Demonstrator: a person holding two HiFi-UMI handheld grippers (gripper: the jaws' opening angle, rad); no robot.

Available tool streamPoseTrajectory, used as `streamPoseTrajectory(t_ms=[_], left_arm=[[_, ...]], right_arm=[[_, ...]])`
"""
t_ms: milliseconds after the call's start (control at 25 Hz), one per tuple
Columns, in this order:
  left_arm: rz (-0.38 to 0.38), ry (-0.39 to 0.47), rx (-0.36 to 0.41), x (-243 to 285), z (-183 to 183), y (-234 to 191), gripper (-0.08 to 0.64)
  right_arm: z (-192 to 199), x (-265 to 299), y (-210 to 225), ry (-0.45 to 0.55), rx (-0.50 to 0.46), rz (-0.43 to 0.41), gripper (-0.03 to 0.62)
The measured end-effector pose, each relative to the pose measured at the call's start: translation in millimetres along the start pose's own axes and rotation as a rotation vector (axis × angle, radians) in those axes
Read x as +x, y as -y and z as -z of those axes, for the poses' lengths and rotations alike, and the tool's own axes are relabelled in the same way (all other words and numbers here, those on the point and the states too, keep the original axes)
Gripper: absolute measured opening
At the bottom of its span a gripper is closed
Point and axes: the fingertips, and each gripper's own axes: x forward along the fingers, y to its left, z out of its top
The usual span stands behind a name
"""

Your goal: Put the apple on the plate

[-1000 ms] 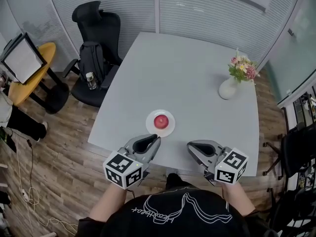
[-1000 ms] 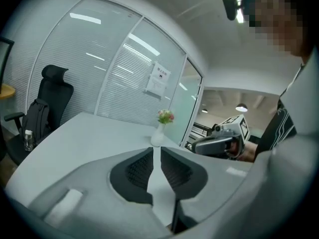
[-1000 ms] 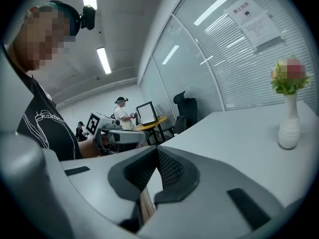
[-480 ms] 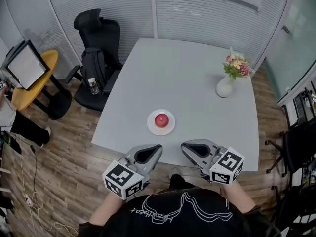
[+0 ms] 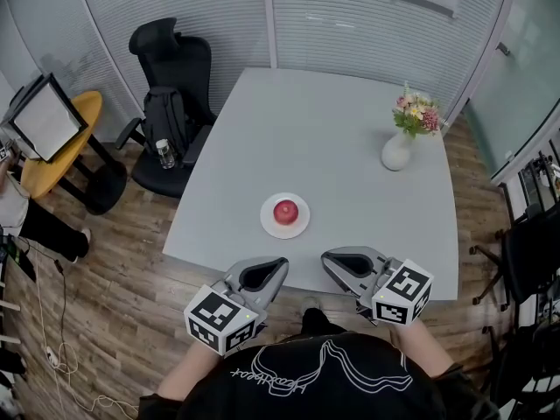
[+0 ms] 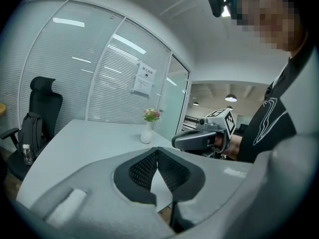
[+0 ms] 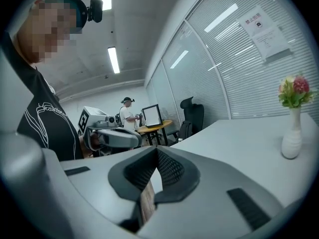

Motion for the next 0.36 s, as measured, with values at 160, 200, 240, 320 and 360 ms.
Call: streamPoseTrajectory(t_ms=[160,200,240,320,360], left_arm=[[0.001,0.001,-0.003,0.4,0.9,-4.4,0.015],[0.0,0.0,-0.003,0.4,1.5,-5.1,0.015],[-0.002,0.0,-0.003,0.6,2.2,-5.6,0.015],[-0.006,-0.002,-0.003,1.8,4.1,-6.1,0.015],[-0.008,-0.003,-0.004,2.6,5.0,-6.2,0.015]], right_arm=[[1.7,3.4,2.1,-0.008,0.009,0.009,0.009],[2.3,4.0,2.3,-0.01,0.01,0.01,0.009],[2.9,4.3,2.5,-0.011,0.011,0.009,0.009],[4.1,4.2,2.9,-0.01,0.011,0.003,0.009],[4.7,3.9,3.2,-0.009,0.012,0.0,0.009]])
